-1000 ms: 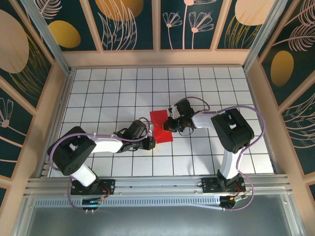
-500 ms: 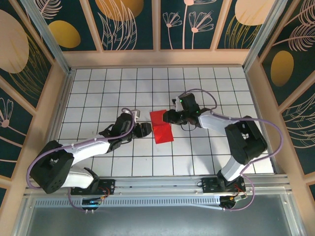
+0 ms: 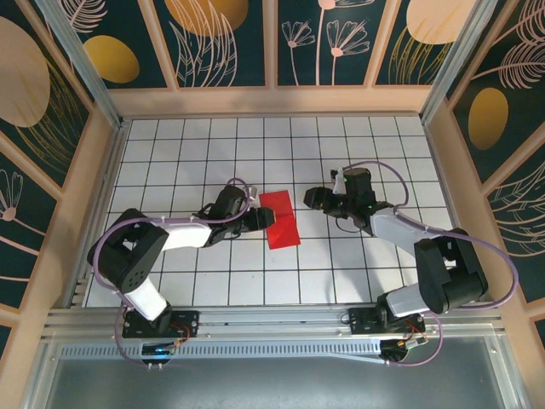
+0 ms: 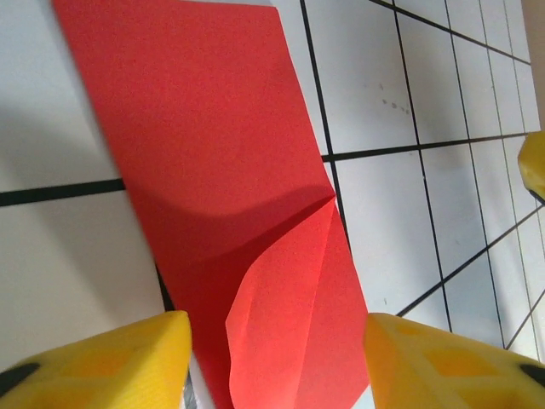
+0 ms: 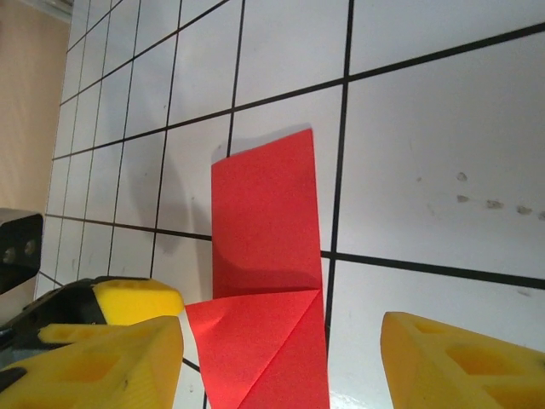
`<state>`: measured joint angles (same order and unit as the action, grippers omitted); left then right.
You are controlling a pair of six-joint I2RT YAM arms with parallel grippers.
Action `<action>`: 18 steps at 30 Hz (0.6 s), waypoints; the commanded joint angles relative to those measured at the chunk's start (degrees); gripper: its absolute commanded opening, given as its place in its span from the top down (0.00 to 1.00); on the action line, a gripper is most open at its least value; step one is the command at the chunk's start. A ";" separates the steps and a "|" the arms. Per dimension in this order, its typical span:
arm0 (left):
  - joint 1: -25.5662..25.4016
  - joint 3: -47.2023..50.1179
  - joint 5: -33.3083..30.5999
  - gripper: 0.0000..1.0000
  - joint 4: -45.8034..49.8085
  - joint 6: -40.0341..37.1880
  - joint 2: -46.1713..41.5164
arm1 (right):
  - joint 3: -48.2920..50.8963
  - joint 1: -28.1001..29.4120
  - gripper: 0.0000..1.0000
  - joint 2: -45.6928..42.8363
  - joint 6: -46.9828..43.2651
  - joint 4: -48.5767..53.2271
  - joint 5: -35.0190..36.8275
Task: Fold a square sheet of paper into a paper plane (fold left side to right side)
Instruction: Turn over the paper at the center of the table.
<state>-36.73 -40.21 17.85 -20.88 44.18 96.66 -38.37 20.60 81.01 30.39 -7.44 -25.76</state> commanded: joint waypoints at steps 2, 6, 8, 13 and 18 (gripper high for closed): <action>0.27 -3.13 2.17 0.54 -1.02 -1.43 3.65 | 1.14 -0.51 0.36 -3.06 0.38 -1.08 -0.89; 0.27 -4.97 1.99 0.60 0.76 -2.25 5.91 | 1.67 -0.93 0.36 -4.98 -0.33 0.93 0.17; 0.34 -5.71 1.68 0.60 1.64 -2.82 6.68 | 2.05 -1.24 0.36 -5.88 -0.75 1.74 0.34; 0.30 -6.46 2.87 0.72 1.20 -3.05 7.65 | 2.85 -1.53 0.37 -7.60 -1.56 2.64 -0.66; 0.29 -6.05 2.06 0.89 1.10 -3.40 5.88 | 3.44 -1.53 0.46 -6.83 -1.66 1.24 -4.96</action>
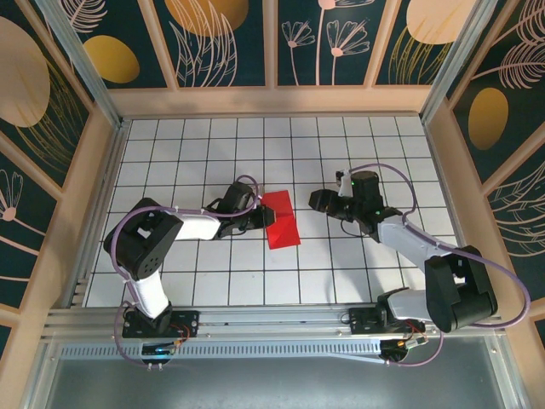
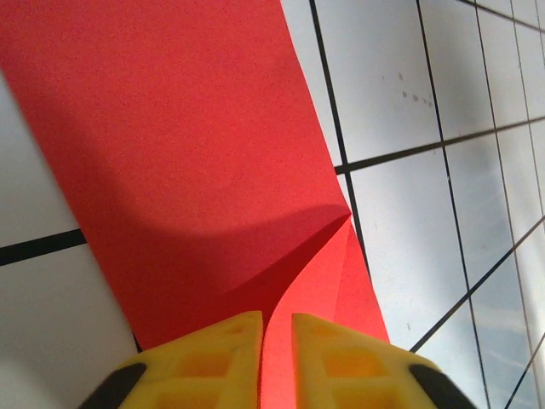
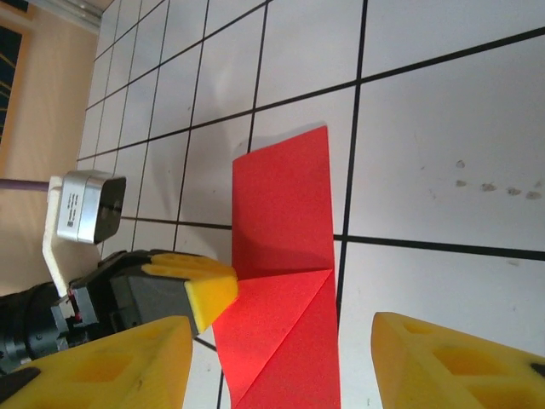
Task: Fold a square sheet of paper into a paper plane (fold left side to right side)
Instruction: Turn over the paper at the center of the table.
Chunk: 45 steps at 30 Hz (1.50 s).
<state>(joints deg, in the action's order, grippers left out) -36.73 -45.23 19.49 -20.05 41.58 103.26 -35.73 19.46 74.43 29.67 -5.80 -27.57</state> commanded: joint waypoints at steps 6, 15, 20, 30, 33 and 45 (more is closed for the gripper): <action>0.28 2.06 -1.43 0.99 -2.17 0.82 -4.73 | 0.76 0.84 0.54 3.98 0.89 -5.69 -8.40; 0.32 8.54 -4.29 1.00 -7.55 4.40 -12.34 | -1.21 6.81 0.49 13.97 5.30 -16.95 -8.06; 0.34 10.38 -5.58 1.00 -7.37 4.76 -14.61 | -3.70 8.29 0.47 19.77 6.56 -20.36 -8.40; 0.34 12.96 -6.64 1.00 -8.98 6.00 -15.62 | -8.79 10.92 0.48 28.19 9.23 -24.43 -10.18; 0.29 13.40 -7.14 1.00 -8.93 6.06 -15.55 | -9.53 11.56 0.48 29.65 10.07 -25.03 -10.37; 0.31 12.74 -10.44 0.99 -6.64 5.72 -11.99 | -9.86 12.77 0.53 30.52 9.53 -23.64 -9.69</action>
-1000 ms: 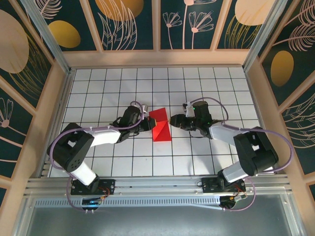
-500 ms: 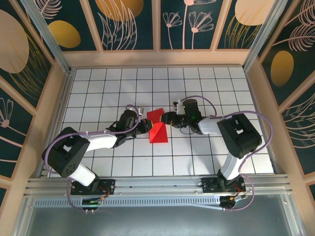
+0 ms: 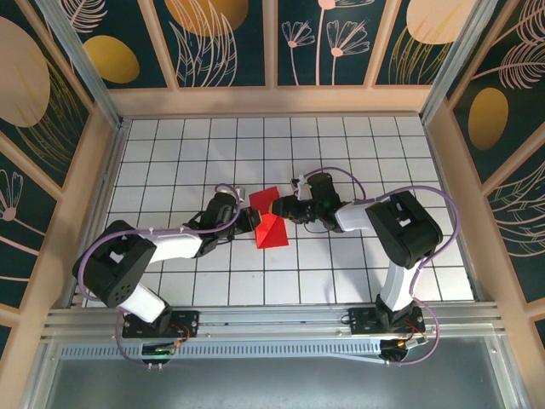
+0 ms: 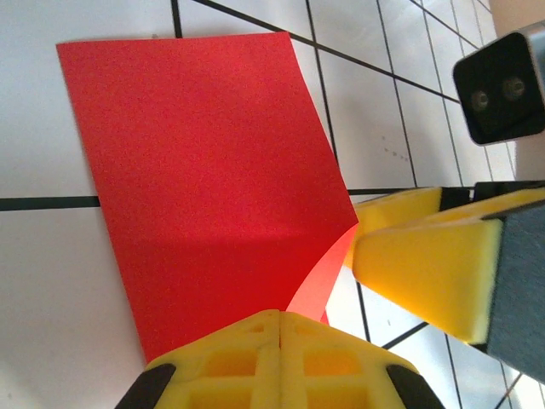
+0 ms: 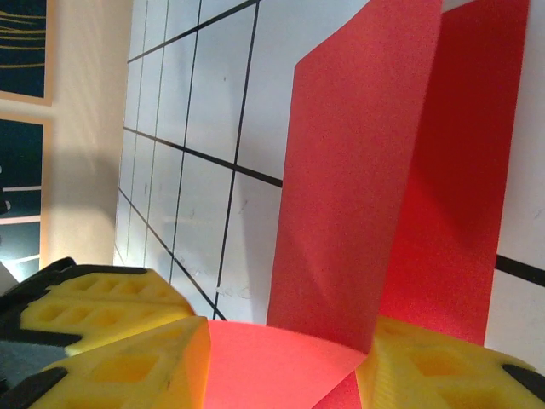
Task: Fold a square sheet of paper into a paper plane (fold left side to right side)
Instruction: Turn over the paper at the center of the table.
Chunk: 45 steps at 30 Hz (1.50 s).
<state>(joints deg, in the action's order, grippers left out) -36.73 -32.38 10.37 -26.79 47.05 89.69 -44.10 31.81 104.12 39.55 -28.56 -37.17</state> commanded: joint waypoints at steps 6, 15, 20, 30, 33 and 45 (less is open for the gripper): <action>0.31 -0.75 -1.30 0.99 -0.25 0.00 3.42 | -2.11 0.89 0.54 1.60 -0.73 -0.65 -0.01; 0.33 -1.46 -1.50 0.97 0.13 -0.60 4.78 | -3.30 1.59 0.60 3.45 -2.84 0.42 1.42; 0.34 -1.81 -1.74 0.95 0.50 -0.81 5.30 | -4.11 2.11 0.64 4.25 -3.60 0.95 1.79; 0.30 -1.24 -5.97 0.78 4.11 -2.09 0.98 | -4.77 2.38 0.80 4.18 -5.87 3.20 3.15; 0.33 -0.59 -8.65 0.66 6.49 -2.39 -2.93 | -4.86 2.43 0.87 3.73 -6.23 2.59 3.23; 0.54 5.25 -18.52 0.01 12.60 -0.78 -31.06 | -3.64 -0.10 1.00 -9.11 -9.87 -2.41 3.35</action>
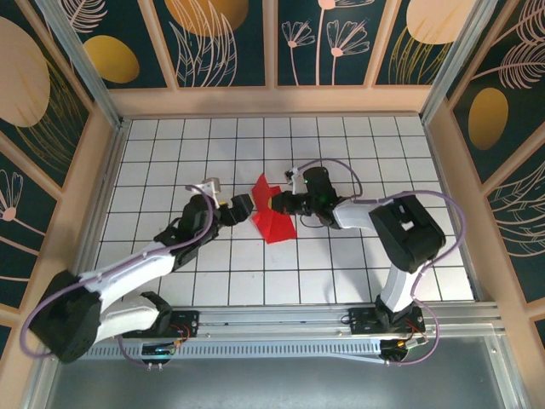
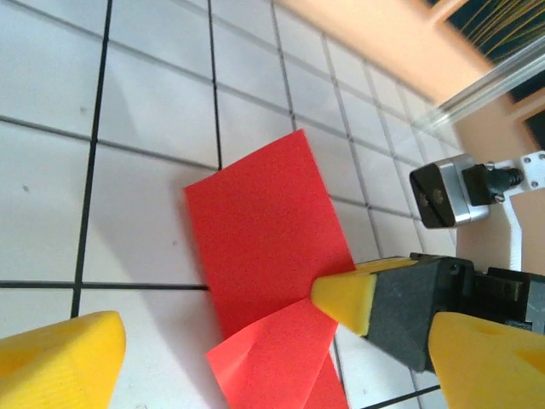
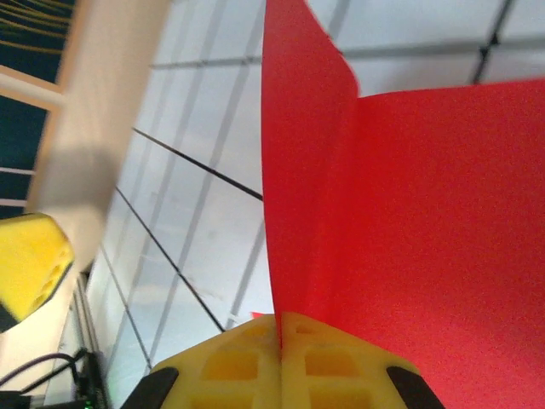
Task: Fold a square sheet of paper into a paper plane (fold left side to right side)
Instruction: Turn over the paper at the center of the table.
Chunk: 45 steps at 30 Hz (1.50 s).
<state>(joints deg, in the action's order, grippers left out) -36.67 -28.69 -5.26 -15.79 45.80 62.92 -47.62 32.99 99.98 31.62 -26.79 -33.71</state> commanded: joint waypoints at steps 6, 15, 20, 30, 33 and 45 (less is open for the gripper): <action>0.72 7.39 3.00 0.01 -11.65 4.00 -15.60 | 2.19 -6.90 1.00 -14.15 3.55 -13.15 -6.38; 0.70 7.19 19.75 0.01 -31.66 9.35 -13.58 | -1.38 -9.80 1.00 -21.78 14.16 -14.55 -11.81; 0.68 4.85 23.69 0.01 -39.11 12.43 -6.36 | -1.61 -8.78 1.00 -22.99 18.08 -15.47 -12.38; 0.50 0.79 27.14 0.01 -46.42 16.00 2.39 | -1.58 -7.11 1.00 -22.86 24.07 -19.59 -13.31; 0.37 0.14 27.68 0.01 -47.33 16.58 3.79 | -1.55 -6.68 1.00 -22.31 25.60 -21.42 -13.57; 0.04 -1.61 29.29 0.07 -48.54 19.01 6.51 | -1.52 -4.43 1.00 -19.19 29.82 -27.37 -14.06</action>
<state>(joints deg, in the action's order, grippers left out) -36.34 -28.10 22.46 -60.25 63.94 69.19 -47.64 27.99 80.23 60.58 -50.87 -46.74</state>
